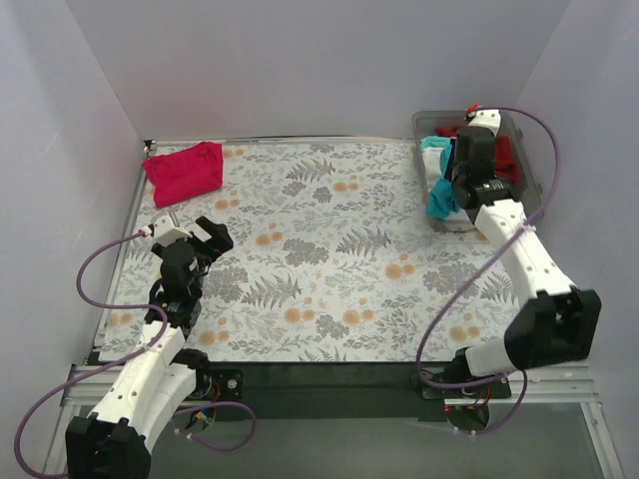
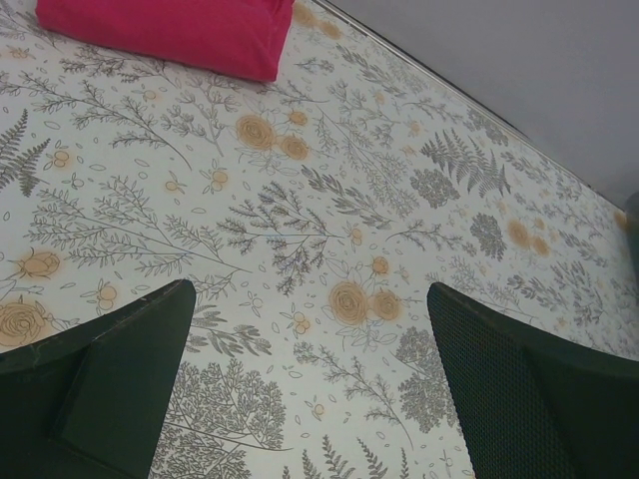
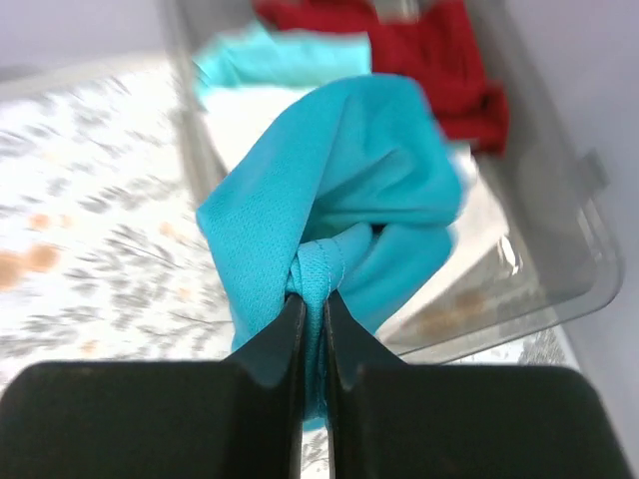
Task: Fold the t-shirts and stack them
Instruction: Grab the tshirt from the pile, then move the tshirt to the center of the board
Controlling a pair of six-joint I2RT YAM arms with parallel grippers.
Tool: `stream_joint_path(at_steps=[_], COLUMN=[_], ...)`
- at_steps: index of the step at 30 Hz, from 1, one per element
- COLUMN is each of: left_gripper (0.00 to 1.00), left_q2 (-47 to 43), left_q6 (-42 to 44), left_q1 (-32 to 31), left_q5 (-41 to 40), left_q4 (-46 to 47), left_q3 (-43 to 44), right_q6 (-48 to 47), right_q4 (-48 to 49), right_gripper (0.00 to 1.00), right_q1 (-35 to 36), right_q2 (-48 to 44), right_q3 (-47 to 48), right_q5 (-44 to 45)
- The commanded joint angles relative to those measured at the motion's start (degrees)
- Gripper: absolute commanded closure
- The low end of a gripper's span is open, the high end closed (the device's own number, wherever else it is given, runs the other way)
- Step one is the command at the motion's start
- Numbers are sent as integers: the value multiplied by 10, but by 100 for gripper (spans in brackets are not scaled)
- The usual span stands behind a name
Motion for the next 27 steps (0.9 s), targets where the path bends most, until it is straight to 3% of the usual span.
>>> stream_joint_path(at_steps=[1, 4, 5, 10, 11, 13, 14, 16, 20, 24, 27], left_gripper=[5, 5, 5, 5, 5, 5, 5, 5, 5, 9, 11], left_q2=[-4, -8, -9, -15, -16, -20, -21, -22, -17, 19, 111], left_q6=[0, 0, -1, -1, -1, -2, -2, -2, 0, 11, 15], left_q1=[-2, -1, 0, -1, -1, -1, -1, -1, -2, -7, -88], left_q5=[5, 6, 6, 10, 10, 12, 12, 15, 33, 69, 56], left_q4=[2, 3, 2, -1, -1, -1, -1, -1, 1, 24, 64], left_q3=[-1, -3, -3, -4, -4, -5, -6, -6, -4, 4, 39], right_q6=[-41, -63, -64, -47, -42, -29, -26, -14, 1, 16, 25], right_q4=[48, 63, 68, 75, 75, 74, 74, 78, 76, 110, 178], right_gripper=[99, 99, 99, 99, 99, 81, 57, 42, 39, 44, 45], right_q1=[52, 103, 110, 148, 148, 148, 148, 148, 148, 155, 183], right_q2=[-88, -120, -123, -128, -127, -123, -124, -136, -156, -158, -152], right_q3=[29, 60, 65, 85, 78, 61, 27, -25, -141, -232, -288], right_q5=[44, -6, -80, -249, -323, -385, -407, -374, -193, -226, -242])
